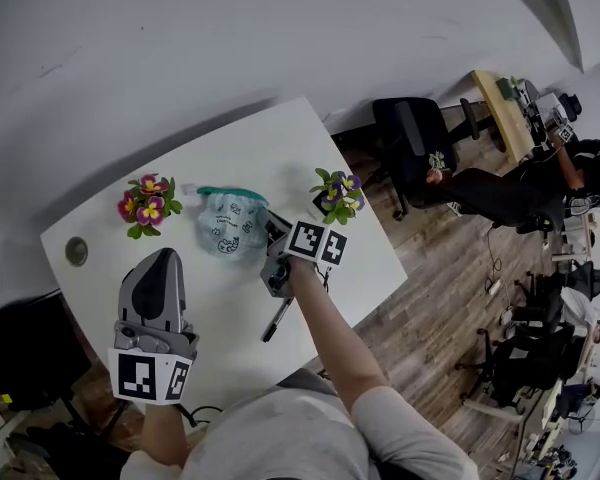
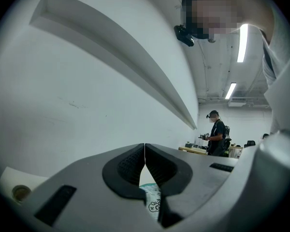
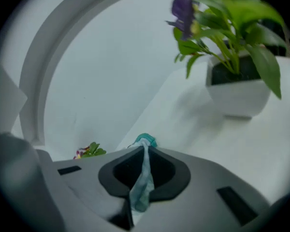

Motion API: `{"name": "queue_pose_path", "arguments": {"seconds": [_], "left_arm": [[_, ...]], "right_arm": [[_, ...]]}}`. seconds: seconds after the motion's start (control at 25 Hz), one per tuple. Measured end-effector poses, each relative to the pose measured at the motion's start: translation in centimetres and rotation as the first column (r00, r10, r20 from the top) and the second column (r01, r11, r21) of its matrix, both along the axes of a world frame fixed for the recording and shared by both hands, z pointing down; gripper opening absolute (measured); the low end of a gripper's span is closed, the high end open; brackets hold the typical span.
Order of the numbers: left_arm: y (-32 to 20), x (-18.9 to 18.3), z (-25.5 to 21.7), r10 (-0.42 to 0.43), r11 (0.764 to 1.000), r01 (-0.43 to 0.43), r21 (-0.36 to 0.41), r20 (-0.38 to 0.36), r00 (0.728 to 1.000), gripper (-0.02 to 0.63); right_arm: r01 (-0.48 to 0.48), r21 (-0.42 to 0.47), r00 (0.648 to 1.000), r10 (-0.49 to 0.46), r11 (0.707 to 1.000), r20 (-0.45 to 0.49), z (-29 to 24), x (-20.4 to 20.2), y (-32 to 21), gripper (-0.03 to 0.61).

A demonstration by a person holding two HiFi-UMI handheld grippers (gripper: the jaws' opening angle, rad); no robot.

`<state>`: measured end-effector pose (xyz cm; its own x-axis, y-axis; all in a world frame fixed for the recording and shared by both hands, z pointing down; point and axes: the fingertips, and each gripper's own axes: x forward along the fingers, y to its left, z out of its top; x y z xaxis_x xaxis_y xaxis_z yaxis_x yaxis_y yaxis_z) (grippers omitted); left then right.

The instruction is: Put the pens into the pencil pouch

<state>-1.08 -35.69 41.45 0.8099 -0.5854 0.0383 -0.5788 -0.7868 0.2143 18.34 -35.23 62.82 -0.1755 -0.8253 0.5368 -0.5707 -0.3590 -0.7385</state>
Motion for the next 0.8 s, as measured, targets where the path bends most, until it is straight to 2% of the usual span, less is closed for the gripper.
{"name": "queue_pose_path", "arguments": {"seconds": [0.12, 0.28, 0.4, 0.56, 0.72, 0.8], "left_arm": [[0.0, -0.1, 0.1, -0.006, 1.0, 0.006, -0.002, -0.002, 1.0, 0.025], [0.3, -0.1, 0.0, -0.007, 1.0, 0.007, 0.0, -0.004, 1.0, 0.025], [0.5, -0.1, -0.2, -0.005, 1.0, 0.005, 0.006, -0.004, 1.0, 0.025], [1.3, 0.0, -0.6, -0.002, 1.0, 0.002, 0.017, -0.002, 1.0, 0.025], [2.2, 0.1, -1.0, -0.001, 1.0, 0.001, 0.02, 0.002, 1.0, 0.025], [2.7, 0.1, -1.2, -0.001, 1.0, 0.001, 0.023, 0.003, 1.0, 0.025]], "right_arm": [[0.095, 0.079, 0.98, -0.08, 0.992, -0.18, -2.0, -0.7, -0.3, 0.038], [0.239, 0.143, 0.892, -0.159, 0.96, -0.423, -4.7, -1.9, -0.1, 0.037], [0.322, 0.16, 0.804, -0.18, 0.933, -0.567, -6.6, -2.8, 0.4, 0.037], [0.42, 0.161, 0.664, -0.181, 0.893, -0.726, -9.4, -4.0, 1.4, 0.037], [0.497, 0.117, 0.514, -0.183, 0.86, -0.838, -11.6, -5.0, 2.9, 0.037], [0.519, 0.111, 0.453, -0.162, 0.847, -0.877, -12.6, -5.4, 3.7, 0.037]]}}
